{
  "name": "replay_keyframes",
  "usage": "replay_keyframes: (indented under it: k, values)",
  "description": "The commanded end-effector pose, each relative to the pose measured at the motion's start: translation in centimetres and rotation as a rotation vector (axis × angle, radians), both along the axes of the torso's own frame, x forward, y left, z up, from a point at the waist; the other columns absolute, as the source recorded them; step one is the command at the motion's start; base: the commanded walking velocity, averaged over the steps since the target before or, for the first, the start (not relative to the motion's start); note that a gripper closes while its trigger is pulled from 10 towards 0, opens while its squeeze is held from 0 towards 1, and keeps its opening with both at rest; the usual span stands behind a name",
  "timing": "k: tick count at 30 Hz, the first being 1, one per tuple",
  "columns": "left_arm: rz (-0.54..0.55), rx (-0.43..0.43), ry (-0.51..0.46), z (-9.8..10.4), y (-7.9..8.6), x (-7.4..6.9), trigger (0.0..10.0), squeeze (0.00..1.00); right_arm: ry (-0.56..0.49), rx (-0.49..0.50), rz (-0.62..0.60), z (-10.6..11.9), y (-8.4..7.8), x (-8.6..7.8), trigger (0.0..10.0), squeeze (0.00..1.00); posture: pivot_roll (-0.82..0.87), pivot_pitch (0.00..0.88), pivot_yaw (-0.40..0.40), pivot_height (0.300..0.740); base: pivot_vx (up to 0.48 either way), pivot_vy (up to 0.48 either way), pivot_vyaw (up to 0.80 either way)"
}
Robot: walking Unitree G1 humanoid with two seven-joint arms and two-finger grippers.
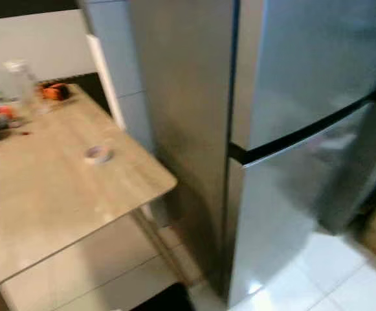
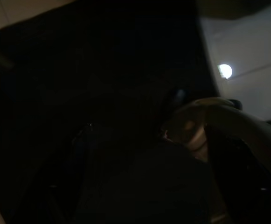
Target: Restocking fridge
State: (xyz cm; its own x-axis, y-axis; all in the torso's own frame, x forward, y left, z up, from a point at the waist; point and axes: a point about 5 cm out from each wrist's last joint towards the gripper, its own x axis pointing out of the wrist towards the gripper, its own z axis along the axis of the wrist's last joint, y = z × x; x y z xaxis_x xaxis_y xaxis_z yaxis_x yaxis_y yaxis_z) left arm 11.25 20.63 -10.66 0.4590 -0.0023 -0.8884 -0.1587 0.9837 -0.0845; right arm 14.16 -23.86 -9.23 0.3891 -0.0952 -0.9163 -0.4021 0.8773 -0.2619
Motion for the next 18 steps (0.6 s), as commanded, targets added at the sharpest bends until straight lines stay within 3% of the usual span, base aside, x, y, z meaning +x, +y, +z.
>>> replay_keyframes:
  k: [1,12,18]
  values:
    - [-0.009,-0.002,-0.008,0.11,-0.03,0.39,10.0,0.00,0.008,-0.003,-0.004,-0.10,-0.02,-0.28,10.0,0.00,-0.08,0.000,0.023,0.740,0.000,0.000,0.00]
    - [-0.024,-0.003,-0.001,0.08,0.05,0.23,10.0,0.00,0.038,-0.065,0.004,-0.06,-0.97,-0.77,10.0,0.00,-0.08,0.000,0.022,0.740,0.000,0.000,0.00]
    - [-0.024,-0.008,-0.003,0.08,0.02,0.23,10.0,0.00,0.042,-0.064,0.002,-0.11,-0.91,-0.85,10.0,0.00,-0.08,0.000,0.022,0.740,0.000,-0.416,0.00]
